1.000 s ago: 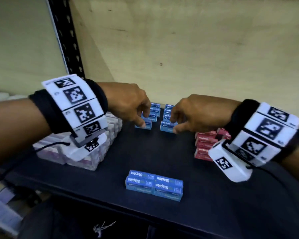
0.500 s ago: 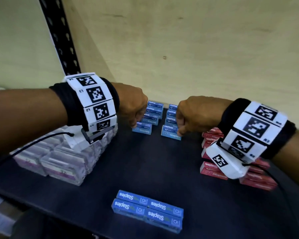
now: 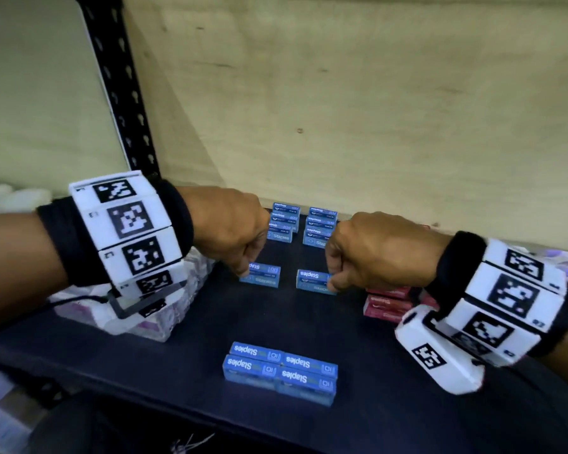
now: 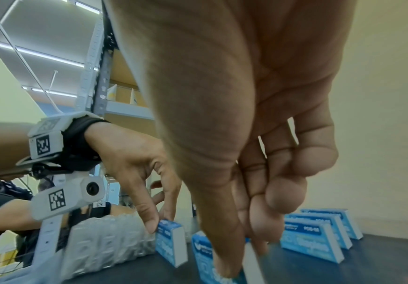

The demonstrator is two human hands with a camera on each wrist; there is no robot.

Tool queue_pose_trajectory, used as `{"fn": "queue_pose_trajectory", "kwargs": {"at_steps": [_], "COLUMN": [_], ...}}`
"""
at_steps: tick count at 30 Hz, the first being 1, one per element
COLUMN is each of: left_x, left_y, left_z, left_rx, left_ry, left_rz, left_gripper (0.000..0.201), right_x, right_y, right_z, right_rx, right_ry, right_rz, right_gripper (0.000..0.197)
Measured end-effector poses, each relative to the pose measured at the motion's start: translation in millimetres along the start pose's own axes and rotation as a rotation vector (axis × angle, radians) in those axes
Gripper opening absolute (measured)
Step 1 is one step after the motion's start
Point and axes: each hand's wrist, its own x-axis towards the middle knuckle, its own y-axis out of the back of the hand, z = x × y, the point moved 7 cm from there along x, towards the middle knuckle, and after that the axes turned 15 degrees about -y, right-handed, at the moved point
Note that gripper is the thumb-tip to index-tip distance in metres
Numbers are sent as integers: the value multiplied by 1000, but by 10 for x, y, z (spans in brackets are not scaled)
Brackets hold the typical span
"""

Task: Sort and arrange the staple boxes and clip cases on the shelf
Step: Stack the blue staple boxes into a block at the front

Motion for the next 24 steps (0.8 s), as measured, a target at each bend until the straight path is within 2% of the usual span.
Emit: {"fn": "queue_pose_trajectory", "kwargs": {"at_steps": [10, 20, 24], "left_x": [-482, -613, -636], "left_y": [-258, -313, -324], "left_z": [442, 523, 548], "left_rx": [-59, -69, -71], "left_ry": [-61, -35, -34], "left_rz": [-40, -44, -37], "left_gripper": [18, 20, 19], "right_x": [-727, -911, -922], "right_y": [-141, -226, -264], "right_z": [-100, -148, -143], "right_rx": [10, 15, 37], "right_ry": [21, -12, -20], "right_rz": [-39, -45, -96], "right_gripper": [24, 23, 22]}}
